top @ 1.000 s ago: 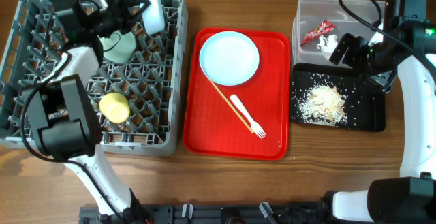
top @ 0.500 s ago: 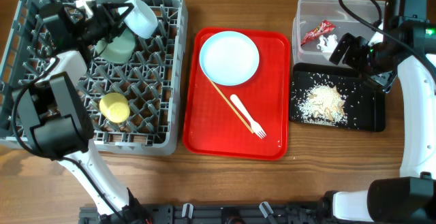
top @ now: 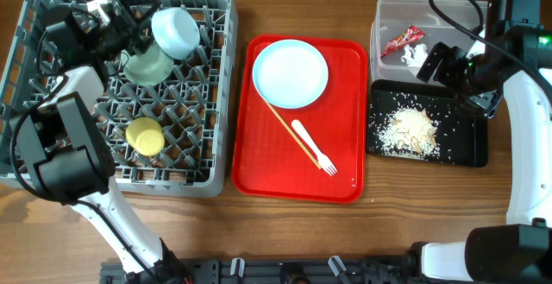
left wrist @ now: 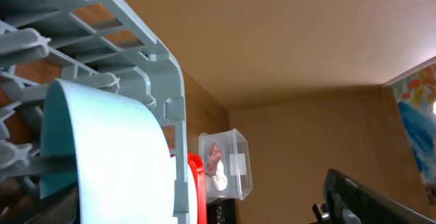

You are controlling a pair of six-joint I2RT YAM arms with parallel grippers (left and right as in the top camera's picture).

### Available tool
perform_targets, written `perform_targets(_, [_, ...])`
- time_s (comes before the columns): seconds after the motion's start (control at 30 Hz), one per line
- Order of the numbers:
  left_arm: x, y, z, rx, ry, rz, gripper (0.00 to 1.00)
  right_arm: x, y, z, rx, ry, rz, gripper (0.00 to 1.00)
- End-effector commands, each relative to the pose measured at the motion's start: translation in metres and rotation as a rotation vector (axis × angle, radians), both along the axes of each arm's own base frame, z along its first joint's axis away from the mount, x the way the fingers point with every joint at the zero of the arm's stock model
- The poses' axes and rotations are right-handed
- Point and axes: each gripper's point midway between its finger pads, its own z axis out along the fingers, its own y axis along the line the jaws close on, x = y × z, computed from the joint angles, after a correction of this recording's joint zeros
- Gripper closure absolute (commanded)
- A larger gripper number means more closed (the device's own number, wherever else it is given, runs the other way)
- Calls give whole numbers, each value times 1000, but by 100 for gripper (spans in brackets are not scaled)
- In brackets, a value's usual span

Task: Sort waste into correct bins and load items into the dishwasher rack
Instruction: 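Reach the left gripper to the chopsticks on the red tray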

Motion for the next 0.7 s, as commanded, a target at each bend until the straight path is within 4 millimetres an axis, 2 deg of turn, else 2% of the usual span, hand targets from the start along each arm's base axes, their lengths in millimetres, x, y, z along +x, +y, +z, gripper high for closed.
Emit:
perform_targets(0.0, [-7,2,39,58,-121,-9,1,-2,-4,2,-19,-4,-6,0])
perform_targets(0.1, [-7,7,49,71,-141,14,1,-2,-4,2,-19,-4,-7,0])
perform_targets(0.2, [-7,15,50,76,-139,38,1,-3,-4,2,-18,-2,-7,0])
perform_targets(0.33, [-7,21,31,121,-100,66,0,-3,-4,2,-18,-1,-7,0])
perform_targets(0.43, [-15,20,-6,212,-7,76,0,-3,-4,2,-18,-1,-7,0])
perform_targets(0.53, [-20,31,-28,305,53,116,0,-4,-4,2,-18,3,-6,0])
perform_targets(0.6, [-23,37,-28,340,58,133,0,-4,-4,2,-18,3,-7,0])
perform_targets(0.67, [-23,42,-19,360,42,151,0,-3,-4,2,-17,2,-8,0])
